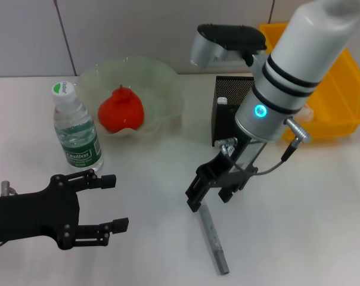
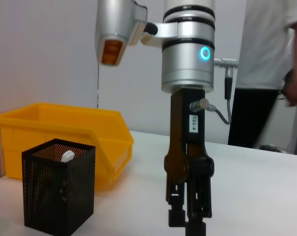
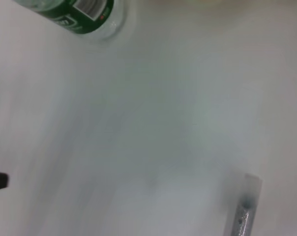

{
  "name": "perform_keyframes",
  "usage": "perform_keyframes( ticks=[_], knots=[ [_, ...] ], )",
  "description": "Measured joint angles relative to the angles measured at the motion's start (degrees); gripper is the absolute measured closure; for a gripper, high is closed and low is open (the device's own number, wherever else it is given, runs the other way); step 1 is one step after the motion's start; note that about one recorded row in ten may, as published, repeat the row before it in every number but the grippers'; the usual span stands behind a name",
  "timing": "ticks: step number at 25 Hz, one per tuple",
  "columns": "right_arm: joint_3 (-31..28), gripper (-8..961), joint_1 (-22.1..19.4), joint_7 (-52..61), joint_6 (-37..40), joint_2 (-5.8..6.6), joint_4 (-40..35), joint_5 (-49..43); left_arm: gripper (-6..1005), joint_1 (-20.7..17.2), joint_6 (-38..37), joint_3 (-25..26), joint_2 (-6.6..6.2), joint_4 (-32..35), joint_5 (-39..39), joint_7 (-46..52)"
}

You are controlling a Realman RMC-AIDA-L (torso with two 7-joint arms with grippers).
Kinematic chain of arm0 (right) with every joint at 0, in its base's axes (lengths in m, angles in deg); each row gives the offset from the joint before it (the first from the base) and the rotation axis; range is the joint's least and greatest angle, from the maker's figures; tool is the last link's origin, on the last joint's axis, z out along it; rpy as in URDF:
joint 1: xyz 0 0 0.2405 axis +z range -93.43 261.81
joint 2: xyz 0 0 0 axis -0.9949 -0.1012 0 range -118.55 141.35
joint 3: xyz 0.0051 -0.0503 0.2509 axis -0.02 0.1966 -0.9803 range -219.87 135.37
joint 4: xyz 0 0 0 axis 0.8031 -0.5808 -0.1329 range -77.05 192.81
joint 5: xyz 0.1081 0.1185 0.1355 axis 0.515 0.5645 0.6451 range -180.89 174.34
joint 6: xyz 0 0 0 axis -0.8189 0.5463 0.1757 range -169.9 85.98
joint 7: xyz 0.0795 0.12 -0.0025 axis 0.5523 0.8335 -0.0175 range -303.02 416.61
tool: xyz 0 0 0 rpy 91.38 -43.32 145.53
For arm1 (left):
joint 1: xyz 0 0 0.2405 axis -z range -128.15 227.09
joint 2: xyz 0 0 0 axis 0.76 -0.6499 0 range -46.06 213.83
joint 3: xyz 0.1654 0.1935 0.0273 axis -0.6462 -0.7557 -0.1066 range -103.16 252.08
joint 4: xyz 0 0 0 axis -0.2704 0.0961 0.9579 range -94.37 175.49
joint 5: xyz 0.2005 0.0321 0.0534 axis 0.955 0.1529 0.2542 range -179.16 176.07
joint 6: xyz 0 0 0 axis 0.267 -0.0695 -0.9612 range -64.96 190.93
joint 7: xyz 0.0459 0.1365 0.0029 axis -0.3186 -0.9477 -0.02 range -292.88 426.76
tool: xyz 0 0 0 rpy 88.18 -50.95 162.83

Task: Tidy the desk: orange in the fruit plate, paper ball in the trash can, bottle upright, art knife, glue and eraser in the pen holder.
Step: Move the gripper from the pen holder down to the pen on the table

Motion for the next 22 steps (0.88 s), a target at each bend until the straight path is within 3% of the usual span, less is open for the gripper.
perform_keyframes(
  ticks=[16, 22],
  knots=[
    [1.05, 252, -0.71, -0.83, -3.83, -0.21, -4.55, 0.81, 153, -0.39, 0.00, 0.44, 0.25, -0.33, -0.02, -1.27],
    [7.08, 256, -0.83, -2.12, -5.31, -0.29, -4.75, 3.60, 153, -0.36, -0.08, 0.44, 0.30, -0.33, -0.02, -1.27]
  ],
)
